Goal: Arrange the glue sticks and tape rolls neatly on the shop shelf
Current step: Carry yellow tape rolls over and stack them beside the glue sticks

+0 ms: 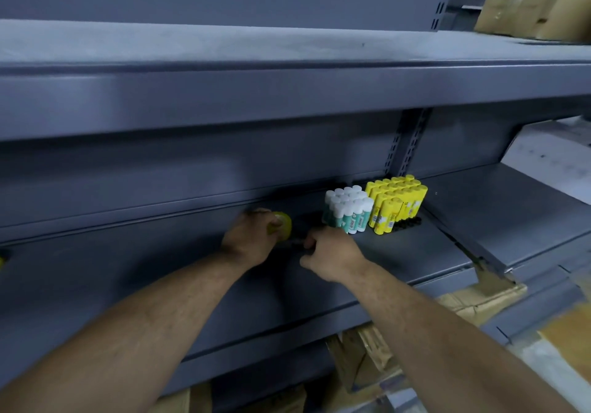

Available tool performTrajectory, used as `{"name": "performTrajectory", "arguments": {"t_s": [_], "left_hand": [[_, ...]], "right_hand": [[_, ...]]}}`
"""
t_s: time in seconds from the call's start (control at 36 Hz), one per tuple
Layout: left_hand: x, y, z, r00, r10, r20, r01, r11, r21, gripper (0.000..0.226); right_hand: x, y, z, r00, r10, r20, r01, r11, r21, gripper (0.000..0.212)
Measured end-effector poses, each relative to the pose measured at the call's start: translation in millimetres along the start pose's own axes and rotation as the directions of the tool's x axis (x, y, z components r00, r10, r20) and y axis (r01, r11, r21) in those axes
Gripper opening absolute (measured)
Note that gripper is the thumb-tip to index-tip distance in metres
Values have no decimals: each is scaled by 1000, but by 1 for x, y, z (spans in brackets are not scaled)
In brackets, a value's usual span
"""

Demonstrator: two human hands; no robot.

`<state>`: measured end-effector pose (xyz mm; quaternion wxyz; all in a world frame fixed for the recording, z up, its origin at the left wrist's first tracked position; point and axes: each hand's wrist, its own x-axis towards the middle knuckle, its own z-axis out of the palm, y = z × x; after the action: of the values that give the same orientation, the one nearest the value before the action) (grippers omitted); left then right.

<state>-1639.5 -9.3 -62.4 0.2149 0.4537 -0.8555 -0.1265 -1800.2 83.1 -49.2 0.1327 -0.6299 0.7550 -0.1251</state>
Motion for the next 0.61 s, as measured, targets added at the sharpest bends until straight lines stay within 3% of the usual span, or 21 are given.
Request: {"name": "performTrajectory", "arguments": {"t_s": [0.14,0.36,0.61], "left_hand": [[2,0,0,1000,20,7,-20,1000,6,18],[11,0,5,999,-13,41,11,998,60,37],[12,2,10,999,-48,-2,48,998,39,28]], "right_hand": [[0,0,-3,1000,2,17,-2,1000,0,34],[0,0,-7,999,-32,38,33,999,-28,35],[2,0,-8,998,-41,41,42,999,-28,34]]}}
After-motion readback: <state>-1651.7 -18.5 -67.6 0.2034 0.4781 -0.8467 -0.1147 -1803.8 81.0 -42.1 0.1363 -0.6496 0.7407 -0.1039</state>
